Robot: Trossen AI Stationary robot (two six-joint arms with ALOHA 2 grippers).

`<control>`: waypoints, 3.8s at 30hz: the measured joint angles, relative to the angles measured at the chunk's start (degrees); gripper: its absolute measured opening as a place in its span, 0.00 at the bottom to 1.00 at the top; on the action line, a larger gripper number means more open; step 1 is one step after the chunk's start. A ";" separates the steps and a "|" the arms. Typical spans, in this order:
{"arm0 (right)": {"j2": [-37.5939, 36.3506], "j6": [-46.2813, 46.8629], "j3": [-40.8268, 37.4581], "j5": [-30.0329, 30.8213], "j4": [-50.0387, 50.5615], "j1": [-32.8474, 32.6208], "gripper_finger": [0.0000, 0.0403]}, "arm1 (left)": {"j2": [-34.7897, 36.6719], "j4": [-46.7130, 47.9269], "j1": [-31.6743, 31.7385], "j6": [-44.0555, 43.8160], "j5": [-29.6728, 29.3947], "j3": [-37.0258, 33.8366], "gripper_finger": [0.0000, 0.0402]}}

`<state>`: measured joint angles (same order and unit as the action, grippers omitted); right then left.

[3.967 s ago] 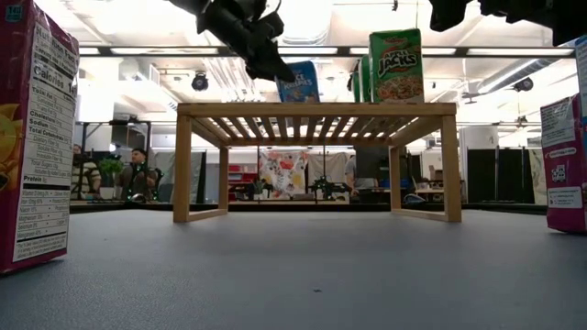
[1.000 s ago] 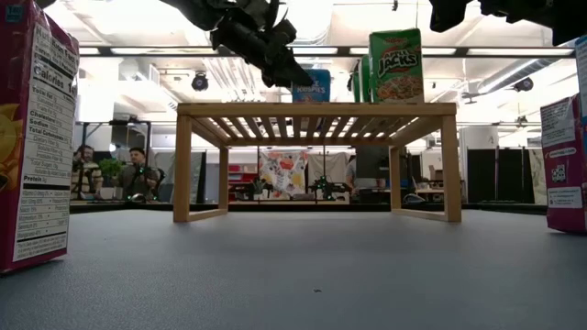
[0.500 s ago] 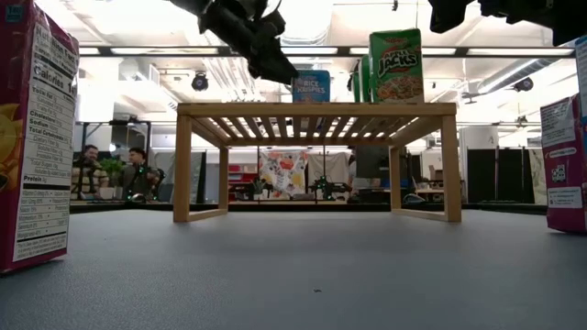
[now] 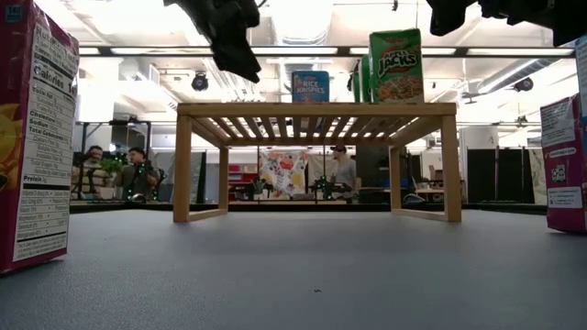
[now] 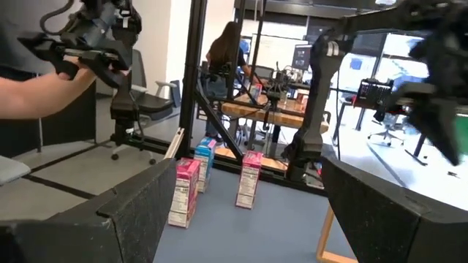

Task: Stack cereal on shelf
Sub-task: Put the right blue cereal box on the shelf aligned with the other blue cereal box

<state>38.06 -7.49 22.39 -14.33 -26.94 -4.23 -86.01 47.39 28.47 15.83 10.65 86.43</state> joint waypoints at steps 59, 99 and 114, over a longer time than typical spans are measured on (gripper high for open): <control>38.61 29.10 34.62 35.41 52.06 -43.06 0.82 | 11.97 -65.42 -39.30 -20.91 -26.20 -42.21 0.56; 36.19 34.64 33.69 33.56 57.11 -42.44 0.40 | 11.49 -66.34 -39.54 -21.33 -26.18 -42.21 0.56; 30.14 2.10 50.14 36.35 56.73 -24.48 0.40 | 15.23 -65.80 -40.00 -19.15 -26.18 -42.21 0.56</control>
<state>68.20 -5.39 72.53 22.03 29.80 -28.71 -70.78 -18.41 -11.53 -3.32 -15.53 44.23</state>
